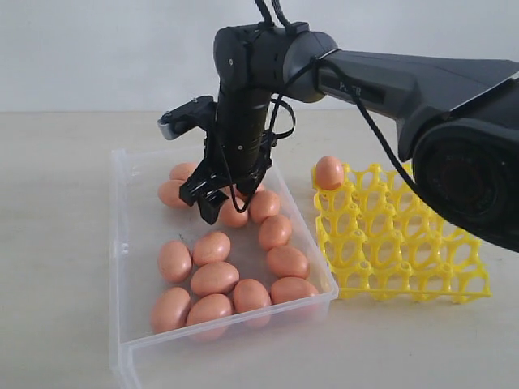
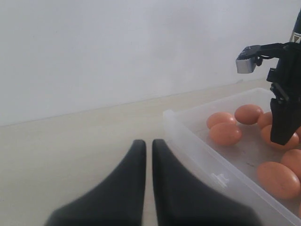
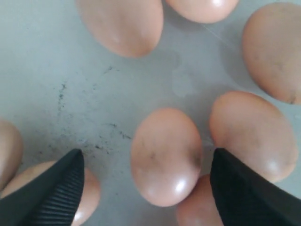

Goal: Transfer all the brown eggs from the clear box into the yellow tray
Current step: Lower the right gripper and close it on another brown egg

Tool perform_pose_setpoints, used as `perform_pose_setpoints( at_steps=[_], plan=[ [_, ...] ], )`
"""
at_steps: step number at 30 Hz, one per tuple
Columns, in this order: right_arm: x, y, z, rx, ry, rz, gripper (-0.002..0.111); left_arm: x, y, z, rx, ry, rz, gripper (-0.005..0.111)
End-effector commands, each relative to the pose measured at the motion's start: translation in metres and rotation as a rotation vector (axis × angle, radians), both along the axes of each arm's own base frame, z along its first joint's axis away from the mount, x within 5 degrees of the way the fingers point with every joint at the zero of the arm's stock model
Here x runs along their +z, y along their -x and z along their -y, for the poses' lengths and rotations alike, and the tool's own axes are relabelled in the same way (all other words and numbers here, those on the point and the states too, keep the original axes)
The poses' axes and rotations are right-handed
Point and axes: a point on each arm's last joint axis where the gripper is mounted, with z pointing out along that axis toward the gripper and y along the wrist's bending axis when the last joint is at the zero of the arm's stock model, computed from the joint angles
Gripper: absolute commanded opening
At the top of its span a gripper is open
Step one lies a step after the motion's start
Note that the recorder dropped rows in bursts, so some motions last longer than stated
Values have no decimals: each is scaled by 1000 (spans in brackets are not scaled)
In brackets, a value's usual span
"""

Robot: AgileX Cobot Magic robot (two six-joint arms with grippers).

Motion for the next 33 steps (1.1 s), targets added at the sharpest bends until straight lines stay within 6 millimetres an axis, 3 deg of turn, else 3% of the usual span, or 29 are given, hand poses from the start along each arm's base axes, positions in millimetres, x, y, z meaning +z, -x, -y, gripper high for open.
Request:
perform_pose_setpoints(
  at_steps=[1, 11, 19, 24, 27, 29, 31, 33],
  plan=[
    [1, 5, -5, 23, 6, -5, 66, -1, 0, 0, -6, 7, -1, 4],
    [0, -2, -4, 0, 16, 57, 66, -1, 0, 0, -6, 7, -1, 4],
    [-28, -3, -5, 1, 44, 17, 66, -1, 0, 0, -6, 7, -1, 4],
    [-31, -7, -8, -7, 20, 48, 65, -1, 0, 0, -6, 7, -1, 4],
    [-32, -6, -8, -6, 25, 41, 50, -1, 0, 0, -6, 7, -1, 4],
    [-32, -6, -8, -6, 25, 41, 32, -1, 0, 0, -6, 7, -1, 4],
    [-31, -7, -8, -6, 17, 53, 4, -1, 0, 0, -6, 7, -1, 4],
    [-31, -9, -10, -8, -1, 75, 0, -1, 0, 0, -6, 7, -1, 4]
  ],
)
